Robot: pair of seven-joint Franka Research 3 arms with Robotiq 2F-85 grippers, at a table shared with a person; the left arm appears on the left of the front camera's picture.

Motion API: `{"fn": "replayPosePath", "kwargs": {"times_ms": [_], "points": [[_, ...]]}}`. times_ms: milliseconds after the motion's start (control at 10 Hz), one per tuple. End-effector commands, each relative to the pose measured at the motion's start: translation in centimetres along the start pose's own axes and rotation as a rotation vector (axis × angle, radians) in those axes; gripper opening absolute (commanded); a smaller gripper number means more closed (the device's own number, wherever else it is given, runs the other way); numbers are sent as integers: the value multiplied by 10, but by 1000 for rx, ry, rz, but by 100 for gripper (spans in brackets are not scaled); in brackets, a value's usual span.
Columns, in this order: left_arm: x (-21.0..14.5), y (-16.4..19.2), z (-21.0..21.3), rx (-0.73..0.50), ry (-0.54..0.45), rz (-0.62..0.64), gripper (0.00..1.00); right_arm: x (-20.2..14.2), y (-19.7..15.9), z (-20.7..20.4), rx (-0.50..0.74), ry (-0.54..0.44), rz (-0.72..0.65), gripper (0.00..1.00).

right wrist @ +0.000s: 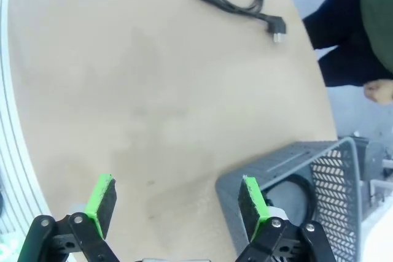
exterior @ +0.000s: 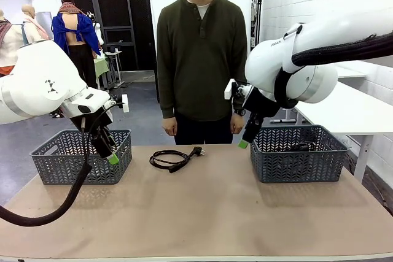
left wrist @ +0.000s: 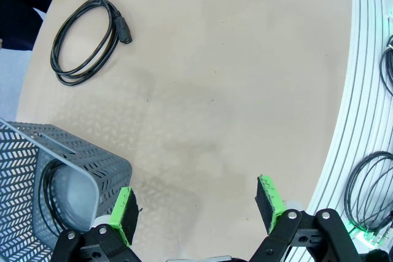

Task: Organize the cables according to human instructions.
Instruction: Pick up a bundle of cables and place it in the basket indicated by the human.

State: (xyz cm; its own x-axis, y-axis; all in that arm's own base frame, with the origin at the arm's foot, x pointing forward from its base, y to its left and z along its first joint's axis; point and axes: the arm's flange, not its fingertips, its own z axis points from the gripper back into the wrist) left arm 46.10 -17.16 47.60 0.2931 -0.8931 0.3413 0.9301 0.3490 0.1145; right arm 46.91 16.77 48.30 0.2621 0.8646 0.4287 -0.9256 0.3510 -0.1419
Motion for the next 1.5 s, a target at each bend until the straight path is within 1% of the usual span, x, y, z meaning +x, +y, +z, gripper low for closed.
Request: {"fn": "replayPosePath", "kwargs": {"times_ms": [0,100,200,1400], "points": [[0,0,1,3,2,2,100,-14,4,-3,6,-37,18,100],[0,0,1,3,2,2,100,-12,6,-5,20,-37,49,100],[0,0,1,3,2,2,100,-3,4,-4,12,-1,3,100],[0,0,1,3,2,2,100,-3,4,-4,12,-1,3,100]]}}
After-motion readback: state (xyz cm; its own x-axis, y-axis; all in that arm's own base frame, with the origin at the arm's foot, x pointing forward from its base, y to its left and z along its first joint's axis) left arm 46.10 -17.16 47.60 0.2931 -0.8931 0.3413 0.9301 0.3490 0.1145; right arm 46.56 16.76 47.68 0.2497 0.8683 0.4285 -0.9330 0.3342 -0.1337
